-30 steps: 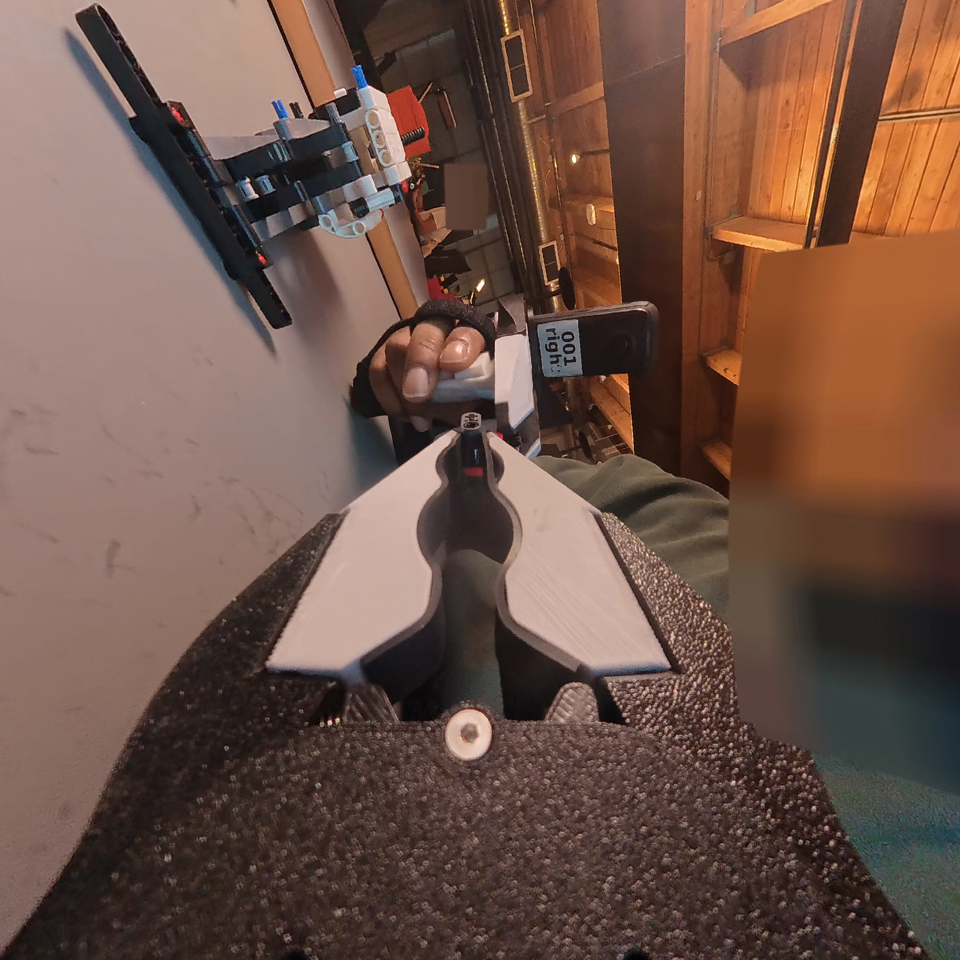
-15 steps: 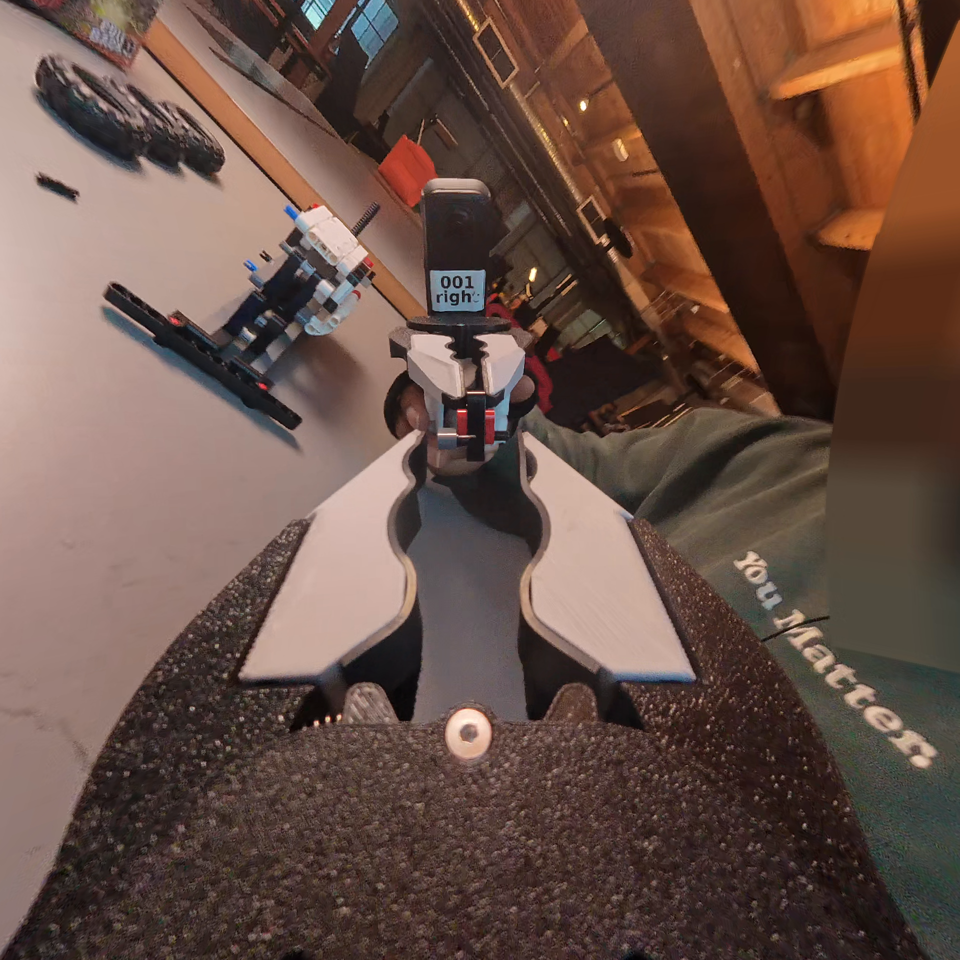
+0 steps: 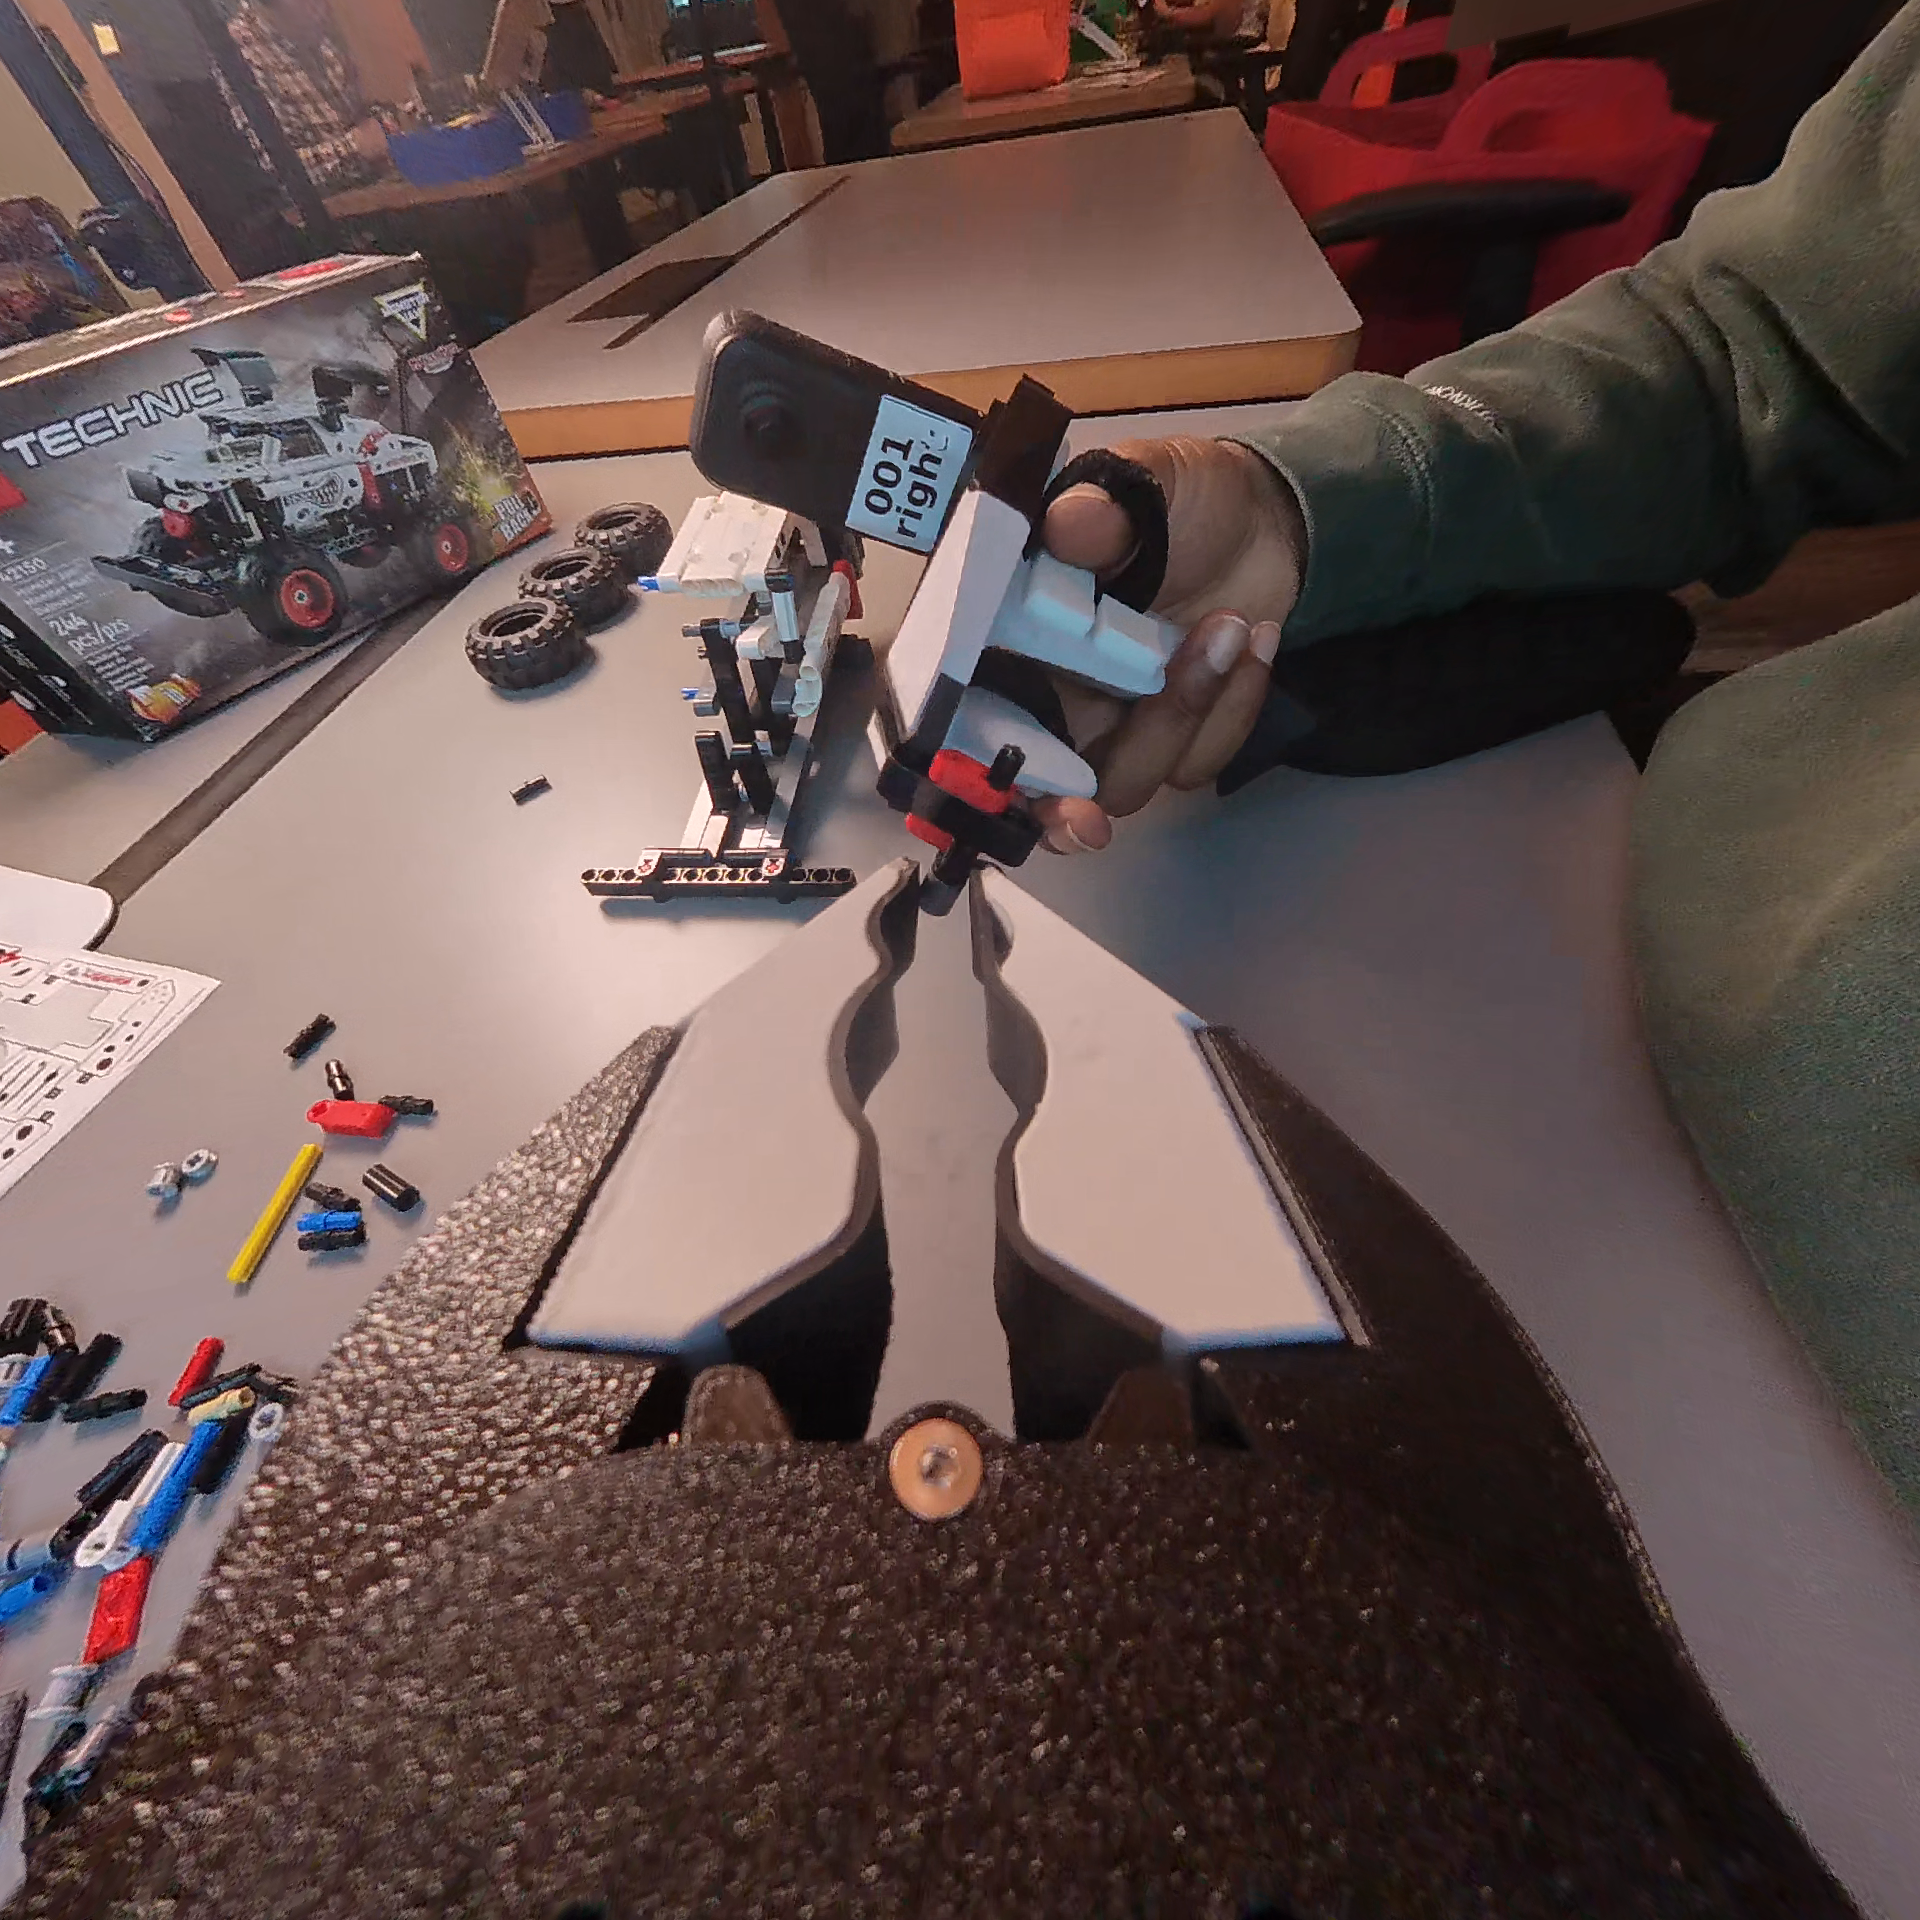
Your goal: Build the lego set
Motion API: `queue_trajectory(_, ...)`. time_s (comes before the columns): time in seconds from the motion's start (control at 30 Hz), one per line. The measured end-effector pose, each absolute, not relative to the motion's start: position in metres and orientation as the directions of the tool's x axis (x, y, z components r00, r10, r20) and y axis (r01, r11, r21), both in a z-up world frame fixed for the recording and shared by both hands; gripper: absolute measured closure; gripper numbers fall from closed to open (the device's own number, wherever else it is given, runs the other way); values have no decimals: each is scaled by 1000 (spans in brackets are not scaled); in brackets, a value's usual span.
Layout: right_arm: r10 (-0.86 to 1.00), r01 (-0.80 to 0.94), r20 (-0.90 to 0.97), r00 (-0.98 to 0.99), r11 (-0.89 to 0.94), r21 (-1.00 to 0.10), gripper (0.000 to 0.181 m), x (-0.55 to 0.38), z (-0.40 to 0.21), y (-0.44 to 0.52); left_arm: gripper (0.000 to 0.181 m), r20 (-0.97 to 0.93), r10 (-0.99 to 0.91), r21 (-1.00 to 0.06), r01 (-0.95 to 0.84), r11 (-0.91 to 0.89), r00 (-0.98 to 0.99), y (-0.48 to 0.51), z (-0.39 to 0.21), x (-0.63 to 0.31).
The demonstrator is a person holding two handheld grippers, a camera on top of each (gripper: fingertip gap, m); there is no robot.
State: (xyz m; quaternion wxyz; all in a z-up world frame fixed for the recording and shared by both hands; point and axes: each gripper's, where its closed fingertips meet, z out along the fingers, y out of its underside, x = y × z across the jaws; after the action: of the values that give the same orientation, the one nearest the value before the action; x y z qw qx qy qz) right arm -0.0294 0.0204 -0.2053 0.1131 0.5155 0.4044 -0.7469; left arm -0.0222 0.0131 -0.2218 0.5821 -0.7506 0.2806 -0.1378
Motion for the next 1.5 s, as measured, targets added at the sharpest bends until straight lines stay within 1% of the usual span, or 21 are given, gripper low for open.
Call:
queue_trajectory(0.07, 280, 565, -847, -452, -645, -515, 173, -31, -206, 22, 173, -87, -597, -954, -240, -181, 797, 13, -224, -20)
queue_trajectory(0.1, 324, 525, -816, -478, -639, -561, 172, -32, -203, 24, 174, -49, -609, -962, -202, -186, 792, 12, -222, -18)
queue_trajectory(0.17, 456, 418, -703, -545, -579, -700, 163, -32, -194, 29, 174, 45, -622, -971, -112, -211, 781, 12, -219, -16)
queue_trajectory(0.27, 676, 262, -448, -585, -365, -893, 147, -27, -187, 33, 174, 135, -596, -971, -13, -237, 792, 16, -219, -20)
queue_trajectory(0.3, 731, 236, -363, -578, -276, -932, 142, -26, -190, 33, 174, 165, -586, -969, 20, -246, 793, 17, -218, -22)
queue_trajectory(0.37, 812, 222, -199, -549, -88, -971, 131, -27, -203, 29, 174, 197, -575, -966, 57, -253, 794, 20, -218, -24)
queue_trajectory(0.43, 848, 219, -77, -524, 46, -975, 125, -31, -215, 24, 174, 189, -583, -966, 42, -256, 790, 20, -220, -22)
queue_trajectory(0.47, 853, 209, -38, -521, 85, -974, 126, -32, -218, 21, 174, 178, -587, -966, 27, -256, 790, 20, -222, -19)
queue_trajectory(0.53, 849, 189, 11, -528, 130, -973, 140, -32, -219, 17, 174, 153, -600, -964, -15, -266, 785, 20, -227, -13)
queue_trajectory(0.57, 845, 187, 27, -534, 149, -971, 141, -32, -221, 16, 174, 143, -602, -963, -31, -269, 786, 20, -229, -12)
queue_trajectory(0.67, 825, 214, -3, -565, 142, -966, 147, -28, -225, 16, 173, 149, -614, -955, -48, -292, 775, 19, -235, -10)
queue_trajectory(0.77, 801, 270, -30, -598, 166, -948, 147, -23, -238, 14, 173, 137, -630, -937, -106, -333, 765, 17, -246, -6)
queue_trajectory(0.87, 770, 353, -29, -638, 259, -899, 147, -18, -263, 11, 173, 88, -650, -890, -234, -391, 755, 12, -267, -3)
queue_trajectory(0.97, 750, 420, 0, -661, 369, -829, 147, -18, -287, 12, 175, 23, -651, -819, -359, -447, 759, 11, -292, -6)
queue_trajectory(1.1, 739, 476, 31, -673, 464, -747, 147, -19, -307, 13, 175, 5, -655, -743, -435, -508, 756, 10, -312, -8)
queue_trajectory(1.27, 741, 467, 95, -664, 511, -721, 146, -20, -311, 15, 174, 26, -648, -733, -426, -530, 761, 9, -314, -9)
queue_trajectory(1.4, 737, 459, 112, -666, 523, -718, 136, -18, -311, 16, 169, 28, -646, -723, -430, -540, 763, 7, -316, -10)
queue_trajectory(1.5, 743, 440, 105, -661, 497, -748, 130, -17, -304, 17, 162, 40, -639, -736, -410, -539, 768, 6, -312, -11)
